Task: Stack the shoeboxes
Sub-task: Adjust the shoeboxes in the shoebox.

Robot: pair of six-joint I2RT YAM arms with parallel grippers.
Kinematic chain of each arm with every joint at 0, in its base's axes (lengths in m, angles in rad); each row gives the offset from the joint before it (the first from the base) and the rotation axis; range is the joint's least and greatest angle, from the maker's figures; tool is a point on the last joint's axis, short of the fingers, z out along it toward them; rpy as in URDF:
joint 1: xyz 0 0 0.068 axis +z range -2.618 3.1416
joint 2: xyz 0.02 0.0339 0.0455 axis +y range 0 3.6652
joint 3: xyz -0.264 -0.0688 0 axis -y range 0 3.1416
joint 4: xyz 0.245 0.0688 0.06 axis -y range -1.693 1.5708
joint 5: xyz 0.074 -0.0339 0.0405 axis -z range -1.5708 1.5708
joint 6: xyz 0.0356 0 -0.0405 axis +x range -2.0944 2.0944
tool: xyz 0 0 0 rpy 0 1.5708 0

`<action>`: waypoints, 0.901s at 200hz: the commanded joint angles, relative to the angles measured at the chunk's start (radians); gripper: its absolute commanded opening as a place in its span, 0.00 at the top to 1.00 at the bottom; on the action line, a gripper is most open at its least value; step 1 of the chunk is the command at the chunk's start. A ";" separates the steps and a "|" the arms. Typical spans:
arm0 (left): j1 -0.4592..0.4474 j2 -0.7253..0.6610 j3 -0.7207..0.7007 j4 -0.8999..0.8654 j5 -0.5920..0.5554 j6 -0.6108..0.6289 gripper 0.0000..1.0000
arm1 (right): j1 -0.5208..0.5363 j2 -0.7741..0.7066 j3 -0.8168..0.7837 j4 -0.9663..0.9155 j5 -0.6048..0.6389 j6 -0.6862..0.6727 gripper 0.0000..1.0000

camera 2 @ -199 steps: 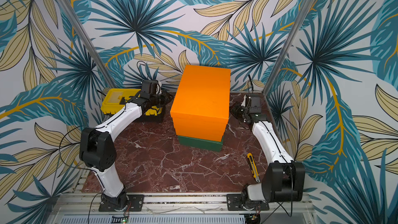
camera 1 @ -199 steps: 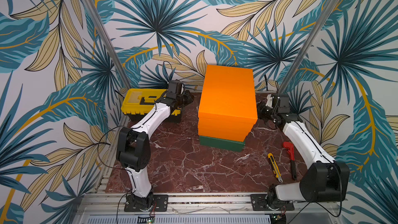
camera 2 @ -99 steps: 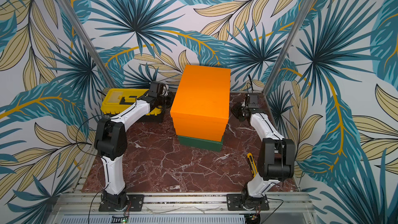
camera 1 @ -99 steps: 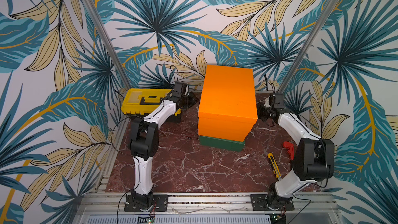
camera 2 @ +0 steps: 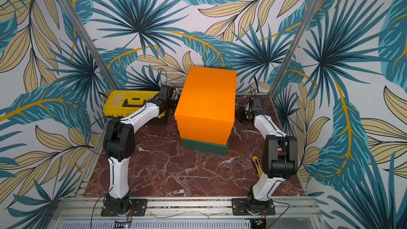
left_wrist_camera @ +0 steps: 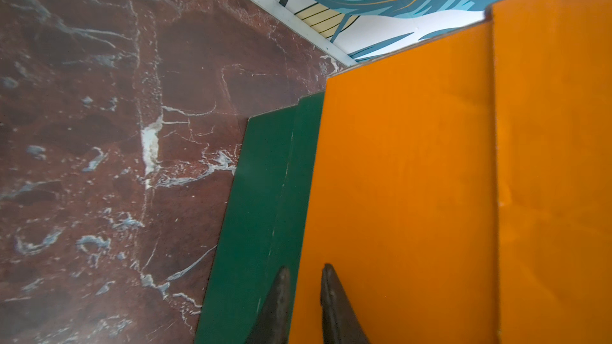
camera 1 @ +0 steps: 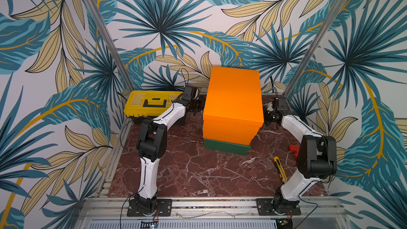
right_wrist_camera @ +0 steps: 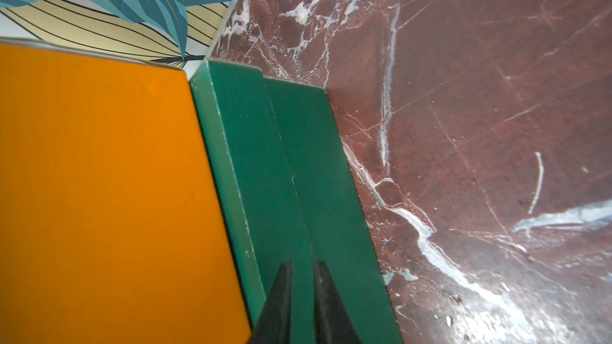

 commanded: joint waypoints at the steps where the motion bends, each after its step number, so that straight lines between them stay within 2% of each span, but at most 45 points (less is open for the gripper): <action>1: -0.009 0.021 0.051 0.015 0.007 -0.002 0.80 | -0.003 0.026 0.018 0.034 -0.026 0.016 0.84; 116: -0.040 0.055 0.080 0.014 0.009 -0.016 0.80 | -0.003 0.050 0.020 0.043 -0.040 0.021 0.84; 180: -0.022 -0.051 -0.033 0.015 -0.028 -0.002 0.80 | -0.003 -0.010 -0.023 0.015 -0.023 -0.015 0.84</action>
